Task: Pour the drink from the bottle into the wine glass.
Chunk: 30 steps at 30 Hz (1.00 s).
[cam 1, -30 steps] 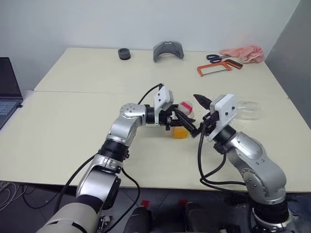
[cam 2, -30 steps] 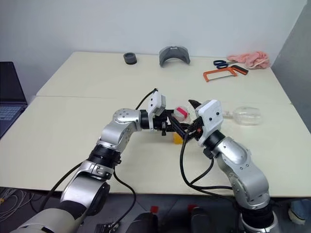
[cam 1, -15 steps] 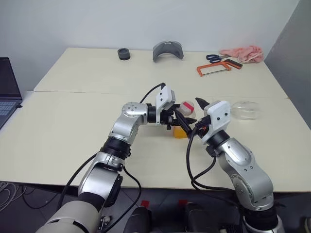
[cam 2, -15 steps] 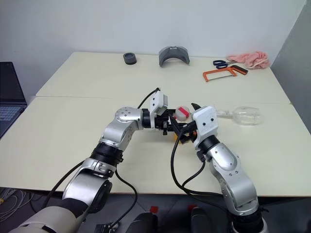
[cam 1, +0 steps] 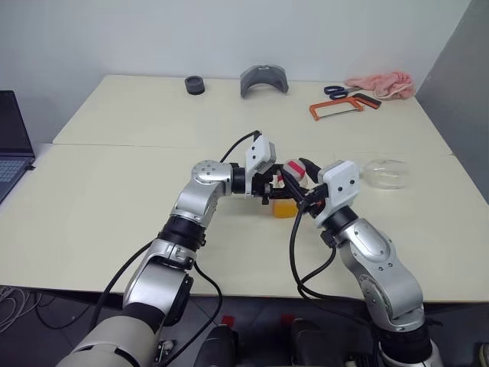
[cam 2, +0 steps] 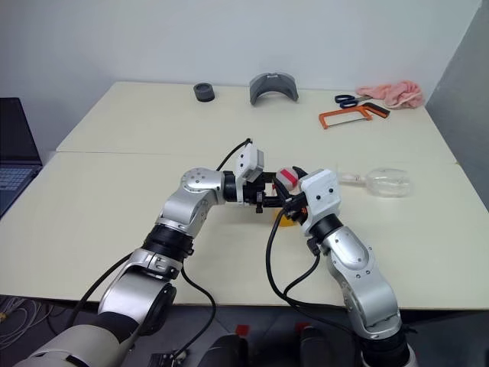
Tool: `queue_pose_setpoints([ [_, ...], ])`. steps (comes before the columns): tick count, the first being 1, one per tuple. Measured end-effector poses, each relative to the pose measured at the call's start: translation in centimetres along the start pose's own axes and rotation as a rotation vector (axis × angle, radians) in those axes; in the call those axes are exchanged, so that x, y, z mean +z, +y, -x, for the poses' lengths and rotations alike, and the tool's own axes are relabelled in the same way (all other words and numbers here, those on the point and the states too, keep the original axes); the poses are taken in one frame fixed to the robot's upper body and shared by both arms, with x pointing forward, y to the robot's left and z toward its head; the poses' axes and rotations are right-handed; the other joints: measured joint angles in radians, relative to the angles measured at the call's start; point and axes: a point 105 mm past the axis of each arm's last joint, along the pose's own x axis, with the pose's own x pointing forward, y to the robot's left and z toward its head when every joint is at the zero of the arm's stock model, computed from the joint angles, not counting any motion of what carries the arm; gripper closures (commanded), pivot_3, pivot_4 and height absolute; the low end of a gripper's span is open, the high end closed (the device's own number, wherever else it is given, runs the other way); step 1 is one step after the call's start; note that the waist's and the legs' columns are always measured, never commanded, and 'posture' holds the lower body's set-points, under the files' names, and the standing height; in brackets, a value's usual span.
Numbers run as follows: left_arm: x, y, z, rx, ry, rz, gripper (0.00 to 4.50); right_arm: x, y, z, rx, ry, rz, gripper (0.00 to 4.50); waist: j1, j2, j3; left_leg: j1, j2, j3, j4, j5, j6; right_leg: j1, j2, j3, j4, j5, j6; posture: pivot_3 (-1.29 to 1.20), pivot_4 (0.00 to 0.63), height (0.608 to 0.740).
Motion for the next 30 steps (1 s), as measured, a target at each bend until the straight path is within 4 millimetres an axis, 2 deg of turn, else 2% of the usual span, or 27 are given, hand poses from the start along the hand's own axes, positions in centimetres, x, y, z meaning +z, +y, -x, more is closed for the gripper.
queue_pose_setpoints([
  [4, 0.0, -0.1, 0.3, -0.011, 0.007, -0.002, 2.31, -0.1, 0.2, -0.1, 0.036, -0.012, -0.001, 2.65, -0.001, 0.0, 0.0, 0.0, 0.0, 0.001, 0.0, 0.0, 0.0, 0.0, 0.0, 0.0, 0.0, 0.0, 0.0, 0.0, 0.15, 0.74],
  [7, 0.0, -0.4, 1.0, -0.036, 0.022, -0.004, 2.31, -0.1, 0.5, -0.2, 0.153, -0.014, 0.014, 2.65, -0.009, 0.0, 0.0, 0.001, 0.0, 0.002, 0.0, 0.0, 0.0, 0.0, 0.001, 0.0, 0.0, 0.0, 0.0, 0.0, 0.15, 0.74],
  [11, 0.0, -0.9, 2.1, -0.088, 0.055, -0.01, 2.31, 0.3, -0.1, -1.0, 0.521, 0.049, 0.134, 2.65, -0.02, 0.0, 0.0, 0.004, 0.0, 0.005, -0.001, 0.0, 0.0, 0.004, 0.002, -0.001, 0.0, 0.0, 0.0, 0.0, 0.15, 0.74],
  [14, 0.1, -1.2, 2.4, -0.128, 0.067, -0.007, 2.31, 0.9, -1.1, -1.2, 0.718, 0.101, 0.138, 2.65, -0.022, 0.0, 0.0, 0.004, 0.0, 0.005, -0.001, 0.0, 0.001, 0.003, 0.002, -0.001, 0.0, 0.0, 0.0, 0.0, 0.15, 0.74],
  [18, 0.2, -1.6, 2.1, -0.151, 0.065, -0.006, 2.31, 1.1, -1.6, -1.0, 0.802, 0.133, 0.062, 2.65, -0.021, 0.0, 0.0, 0.002, 0.002, 0.004, -0.001, 0.0, 0.001, 0.002, 0.0, -0.001, 0.0, 0.0, 0.0, 0.0, 0.15, 0.74],
  [24, 0.2, -1.6, 1.9, -0.11, 0.049, 0.004, 2.31, 0.2, -1.9, -0.2, 0.75, 0.155, -0.007, 0.59, -0.017, 0.0, 0.0, 0.001, 0.002, 0.0, 0.0, 0.0, 0.001, 0.002, -0.002, 0.0, 0.0, 0.0, 0.0, 0.0, 0.15, 0.74],
  [26, 0.1, -1.5, 1.7, -0.083, 0.042, 0.01, 2.31, 1.0, -2.0, 0.6, 0.687, 0.121, -0.026, 0.02, -0.013, 0.0, 0.0, 0.0, 0.002, -0.002, 0.0, 0.0, 0.0, 0.001, -0.002, -0.001, 0.0, 0.0, 0.0, 0.0, 0.15, 0.74],
  [30, 0.0, -1.2, 1.6, -0.043, 0.034, 0.026, 2.31, 2.4, -1.3, 2.0, 0.568, 0.056, 0.014, 0.0, -0.004, 0.0, 0.0, 0.0, 0.002, -0.003, 0.001, 0.0, 0.0, 0.002, -0.002, -0.001, 0.0, 0.0, 0.0, 0.0, 0.15, 0.74],
])
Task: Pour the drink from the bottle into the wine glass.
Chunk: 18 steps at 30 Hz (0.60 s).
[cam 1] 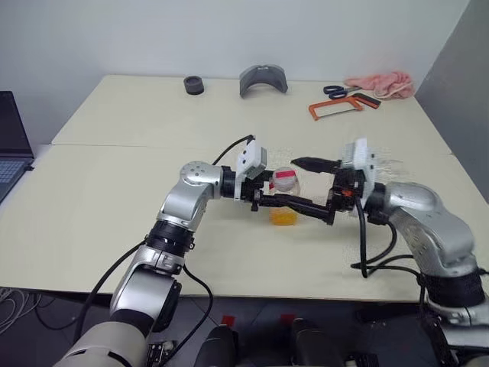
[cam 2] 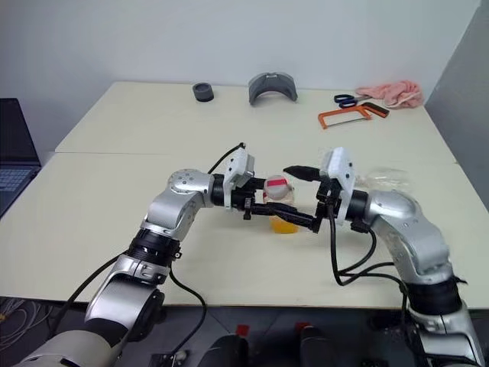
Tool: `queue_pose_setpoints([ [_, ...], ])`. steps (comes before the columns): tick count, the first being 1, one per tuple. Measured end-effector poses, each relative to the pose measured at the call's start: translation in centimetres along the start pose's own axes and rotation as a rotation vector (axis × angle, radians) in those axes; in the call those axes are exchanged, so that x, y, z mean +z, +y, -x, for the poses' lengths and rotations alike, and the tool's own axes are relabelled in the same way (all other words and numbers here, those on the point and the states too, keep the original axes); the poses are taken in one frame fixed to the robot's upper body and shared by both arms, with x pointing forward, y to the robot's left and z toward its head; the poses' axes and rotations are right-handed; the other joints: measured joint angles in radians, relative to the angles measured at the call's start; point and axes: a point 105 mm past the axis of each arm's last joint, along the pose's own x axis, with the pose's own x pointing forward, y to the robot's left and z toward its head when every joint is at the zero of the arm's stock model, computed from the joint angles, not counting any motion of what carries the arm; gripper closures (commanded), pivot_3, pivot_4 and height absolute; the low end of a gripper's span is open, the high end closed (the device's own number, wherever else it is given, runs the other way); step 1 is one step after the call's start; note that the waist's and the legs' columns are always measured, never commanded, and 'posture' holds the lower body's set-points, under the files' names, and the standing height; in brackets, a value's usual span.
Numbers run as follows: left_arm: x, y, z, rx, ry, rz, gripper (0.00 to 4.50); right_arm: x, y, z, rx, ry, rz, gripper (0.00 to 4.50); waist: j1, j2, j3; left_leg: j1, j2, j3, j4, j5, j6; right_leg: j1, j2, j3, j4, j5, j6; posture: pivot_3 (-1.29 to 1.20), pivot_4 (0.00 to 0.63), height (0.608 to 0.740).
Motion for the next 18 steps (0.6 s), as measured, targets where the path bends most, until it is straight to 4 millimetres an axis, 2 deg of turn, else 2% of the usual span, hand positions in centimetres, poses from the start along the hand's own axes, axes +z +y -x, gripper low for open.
queue_pose_setpoints([
  [3, 0.0, 0.1, -0.4, 0.015, -0.008, 0.004, 2.31, -0.6, 0.3, 0.0, -0.125, -0.003, -0.007, 0.0, 0.0, 0.0, 0.0, 0.0, -0.001, 0.001, 0.0, 0.0, 0.0, 0.0, 0.0, 0.001, 0.001, 0.0, 0.0, 0.0, 0.15, 0.74],
  [9, -0.1, 0.7, -1.2, 0.044, -0.021, 0.015, 2.31, -1.9, -0.5, -1.0, -0.439, 0.012, 0.049, 0.0, 0.001, 0.0, 0.0, 0.001, -0.001, 0.001, 0.0, 0.0, -0.001, 0.0, 0.001, 0.001, 0.001, 0.0, 0.0, 0.0, 0.15, 0.74],
  [18, -0.1, 1.3, -1.7, 0.051, -0.022, 0.019, 2.31, -1.8, -0.2, -2.4, -0.588, -0.023, 0.052, 0.0, 0.001, 0.0, 0.0, 0.001, -0.002, 0.002, 0.0, 0.0, -0.001, 0.0, 0.002, 0.001, 0.001, 0.0, 0.0, 0.0, 0.15, 0.74],
])
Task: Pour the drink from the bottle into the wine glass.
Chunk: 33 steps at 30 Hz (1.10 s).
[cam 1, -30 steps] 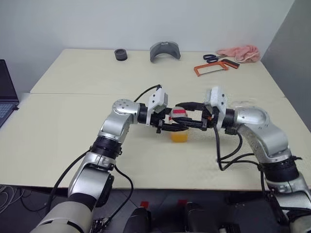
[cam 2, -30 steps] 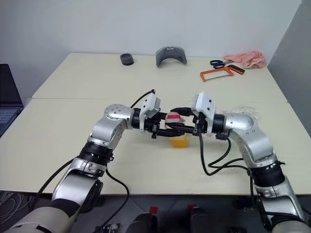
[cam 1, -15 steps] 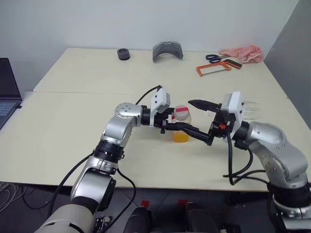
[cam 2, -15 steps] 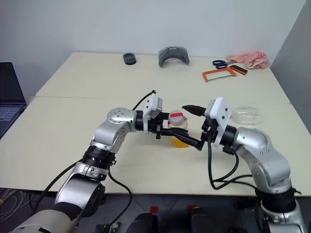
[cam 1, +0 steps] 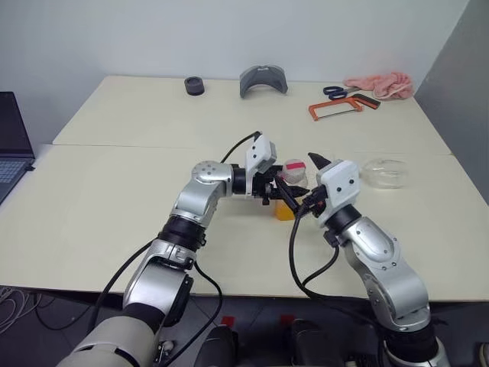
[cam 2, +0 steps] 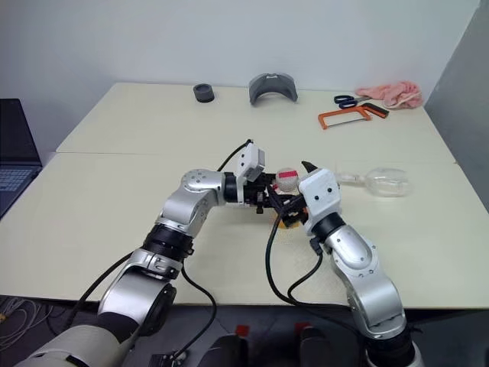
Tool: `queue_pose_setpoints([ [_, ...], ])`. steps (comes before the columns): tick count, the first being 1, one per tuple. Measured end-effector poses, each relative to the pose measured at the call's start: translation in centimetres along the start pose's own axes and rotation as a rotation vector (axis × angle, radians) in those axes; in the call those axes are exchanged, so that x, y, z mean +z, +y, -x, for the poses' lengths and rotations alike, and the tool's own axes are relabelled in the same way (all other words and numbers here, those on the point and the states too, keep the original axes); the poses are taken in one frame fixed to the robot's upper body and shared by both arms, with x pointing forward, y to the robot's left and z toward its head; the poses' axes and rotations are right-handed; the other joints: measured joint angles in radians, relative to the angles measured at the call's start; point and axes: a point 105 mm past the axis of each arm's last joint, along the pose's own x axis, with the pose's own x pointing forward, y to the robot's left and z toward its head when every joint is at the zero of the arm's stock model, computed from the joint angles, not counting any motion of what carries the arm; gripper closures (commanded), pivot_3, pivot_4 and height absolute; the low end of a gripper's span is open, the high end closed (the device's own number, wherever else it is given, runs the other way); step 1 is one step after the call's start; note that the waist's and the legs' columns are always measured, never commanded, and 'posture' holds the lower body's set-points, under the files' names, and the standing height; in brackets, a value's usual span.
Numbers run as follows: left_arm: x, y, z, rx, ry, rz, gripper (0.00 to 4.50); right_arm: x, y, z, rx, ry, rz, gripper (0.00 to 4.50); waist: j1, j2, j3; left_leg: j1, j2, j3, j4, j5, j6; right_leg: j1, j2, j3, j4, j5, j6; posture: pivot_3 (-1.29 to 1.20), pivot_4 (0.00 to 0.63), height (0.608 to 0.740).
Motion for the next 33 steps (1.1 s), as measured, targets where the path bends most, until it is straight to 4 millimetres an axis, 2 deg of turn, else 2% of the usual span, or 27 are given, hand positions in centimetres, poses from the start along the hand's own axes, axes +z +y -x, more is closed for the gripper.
queue_pose_setpoints([
  [19, 0.0, 0.0, 0.0, -0.006, -0.001, -0.002, 2.31, -0.4, -0.2, 0.0, -0.01, 0.014, -0.098, 0.0, -0.002, 0.0, 0.0, 0.0, 0.0, 0.0, 0.0, 0.0, 0.0, 0.0, 0.0, 0.0, 0.0, 0.0, 0.0, 0.0, 0.15, 0.74],
  [23, 0.1, 0.0, 0.1, -0.008, 0.001, -0.007, 2.31, -0.8, -0.2, -0.2, -0.013, 0.018, -0.105, 1.17, -0.004, 0.0, 0.0, 0.0, 0.0, 0.0, 0.0, 0.0, 0.0, 0.0, 0.001, 0.0, 0.0, 0.0, 0.0, 0.0, 0.15, 0.74],
  [27, 0.1, -0.1, 0.2, -0.009, 0.004, -0.006, 2.31, -0.9, 0.0, -0.3, -0.003, 0.013, -0.1, 2.57, -0.005, 0.0, 0.0, 0.0, 0.0, 0.0, 0.0, 0.0, 0.0, 0.0, 0.001, 0.0, 0.0, 0.0, 0.0, 0.0, 0.15, 0.74],
  [33, 0.1, -0.2, 0.4, -0.011, 0.01, -0.01, 2.31, -1.0, 0.1, -0.4, 0.051, -0.007, -0.075, 2.59, -0.005, 0.0, 0.0, 0.0, 0.0, 0.001, 0.0, 0.0, 0.0, 0.0, 0.001, 0.0, 0.0, 0.0, 0.0, 0.0, 0.15, 0.74],
])
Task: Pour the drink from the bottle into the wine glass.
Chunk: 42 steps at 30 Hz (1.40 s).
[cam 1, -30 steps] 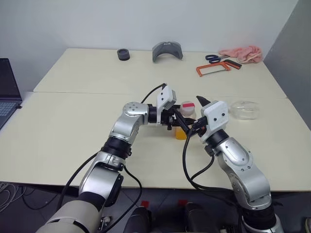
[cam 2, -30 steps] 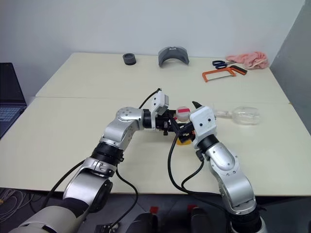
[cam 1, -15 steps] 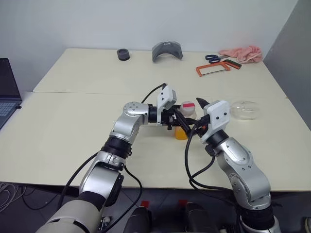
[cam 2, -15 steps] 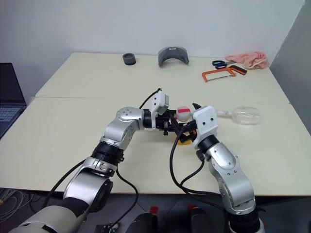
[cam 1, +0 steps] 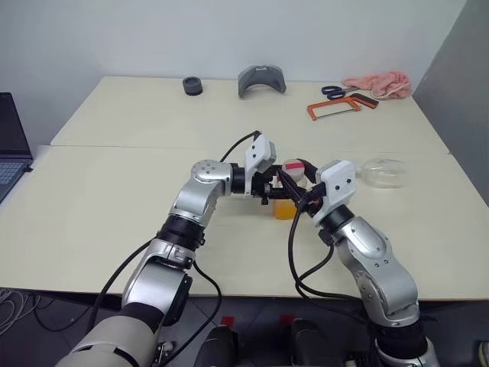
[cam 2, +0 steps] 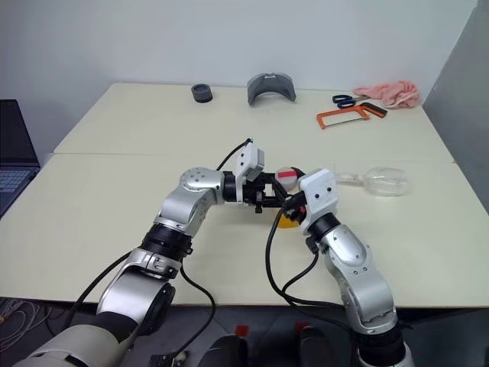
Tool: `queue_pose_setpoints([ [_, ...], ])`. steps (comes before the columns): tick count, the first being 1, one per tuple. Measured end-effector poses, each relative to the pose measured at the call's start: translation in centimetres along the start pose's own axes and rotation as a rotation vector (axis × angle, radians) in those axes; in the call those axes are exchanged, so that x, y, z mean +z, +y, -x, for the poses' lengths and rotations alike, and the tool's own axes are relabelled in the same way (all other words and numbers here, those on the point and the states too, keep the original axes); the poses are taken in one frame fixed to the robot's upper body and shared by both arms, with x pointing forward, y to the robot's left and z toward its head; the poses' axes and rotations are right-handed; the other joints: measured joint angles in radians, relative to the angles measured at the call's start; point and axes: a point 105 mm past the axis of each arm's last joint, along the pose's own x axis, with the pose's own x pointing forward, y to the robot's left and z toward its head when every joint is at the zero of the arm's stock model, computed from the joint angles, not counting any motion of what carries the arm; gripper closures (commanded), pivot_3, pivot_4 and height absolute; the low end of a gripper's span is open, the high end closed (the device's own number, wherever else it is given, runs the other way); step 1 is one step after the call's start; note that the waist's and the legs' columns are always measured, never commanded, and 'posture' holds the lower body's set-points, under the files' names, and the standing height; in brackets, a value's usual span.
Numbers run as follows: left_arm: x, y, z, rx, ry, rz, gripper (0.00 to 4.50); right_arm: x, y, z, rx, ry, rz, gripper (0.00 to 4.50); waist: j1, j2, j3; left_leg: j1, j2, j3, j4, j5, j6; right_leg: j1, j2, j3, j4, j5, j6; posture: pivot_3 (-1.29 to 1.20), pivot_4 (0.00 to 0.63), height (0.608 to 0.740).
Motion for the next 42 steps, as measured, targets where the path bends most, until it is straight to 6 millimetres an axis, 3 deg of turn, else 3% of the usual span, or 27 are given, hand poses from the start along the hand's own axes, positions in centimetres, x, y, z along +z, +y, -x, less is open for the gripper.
queue_pose_setpoints([
  [4, 0.0, -0.2, 0.5, -0.025, 0.011, -0.008, 2.31, 0.1, 0.1, -0.1, 0.171, 0.0, 0.043, 2.59, -0.001, 0.0, 0.0, 0.0, 0.0, 0.002, 0.0, 0.0, 0.0, 0.0, 0.0, 0.0, 0.0, 0.0, 0.0, 0.0, 0.15, 0.74],
  [8, 0.1, -0.9, 0.9, -0.09, 0.031, -0.026, 2.31, 0.7, -1.1, 0.0, 0.515, 0.073, 0.102, 2.59, -0.003, 0.0, 0.0, 0.001, -0.001, 0.006, 0.0, 0.0, 0.0, 0.001, 0.0, 0.0, -0.001, 0.0, 0.0, 0.0, 0.15, 0.74],
  [11, 0.2, -1.5, 0.8, -0.147, 0.032, -0.016, 2.31, 1.2, -1.8, 0.1, 0.7, 0.154, 0.004, 2.59, -0.006, 0.0, 0.0, 0.001, 0.0, 0.006, -0.001, 0.0, 0.001, 0.001, 0.001, -0.001, -0.001, 0.0, 0.0, 0.0, 0.15, 0.74],
  [14, 0.1, -1.9, 0.6, -0.175, 0.034, 0.009, 2.31, 1.2, -2.3, 0.3, 0.765, 0.202, -0.089, 2.59, -0.008, 0.0, 0.0, 0.0, 0.001, 0.004, -0.001, 0.0, 0.001, 0.0, 0.001, -0.001, -0.001, 0.0, 0.0, 0.0, 0.15, 0.74],
  [15, 0.1, -2.0, 0.6, -0.181, 0.033, 0.009, 2.31, 1.2, -2.4, 0.4, 0.77, 0.206, -0.098, 1.88, -0.007, 0.0, 0.0, -0.001, 0.001, 0.005, -0.001, 0.0, 0.001, 0.0, 0.001, -0.001, -0.001, 0.0, 0.0, 0.0, 0.15, 0.74],
  [18, 0.1, -1.6, 1.2, -0.156, 0.042, 0.005, 2.31, 0.9, -2.8, 1.0, 0.747, 0.21, -0.133, 1.06, -0.006, 0.0, 0.0, -0.001, 0.002, 0.004, -0.001, 0.0, 0.0, 0.0, -0.001, -0.001, -0.001, 0.0, 0.0, 0.0, 0.15, 0.74],
  [21, 0.1, -1.1, 1.8, -0.113, 0.037, 0.011, 2.31, 0.7, -2.9, 1.8, 0.671, 0.186, -0.131, 1.02, -0.005, 0.0, 0.0, -0.001, 0.002, 0.002, -0.001, 0.0, 0.0, -0.001, -0.001, 0.0, 0.0, 0.0, 0.0, 0.0, 0.15, 0.74],
  [26, 0.0, -1.2, 1.8, -0.093, 0.031, 0.015, 2.31, 2.3, -2.3, 2.5, 0.563, 0.102, -0.047, 1.02, -0.004, 0.0, 0.0, -0.001, 0.002, 0.0, -0.001, 0.0, 0.0, -0.001, -0.001, -0.001, 0.0, 0.0, 0.0, 0.0, 0.15, 0.74],
  [34, 0.0, -1.3, 1.8, -0.092, 0.026, 0.022, 2.31, 3.0, -1.4, 0.9, 0.281, -0.019, 0.117, 1.02, -0.005, 0.0, 0.0, -0.001, 0.001, 0.0, -0.001, 0.0, 0.0, -0.001, 0.0, 0.0, 0.0, 0.0, 0.0, 0.0, 0.15, 0.74],
  [42, 0.0, -1.3, 1.8, -0.106, 0.027, 0.018, 2.31, 2.7, 0.8, 1.0, 0.353, -0.022, 0.118, 1.02, -0.005, 0.0, 0.0, -0.001, 0.001, 0.0, -0.001, 0.0, 0.0, -0.001, -0.001, 0.0, 0.0, 0.0, 0.0, 0.0, 0.15, 0.74],
])
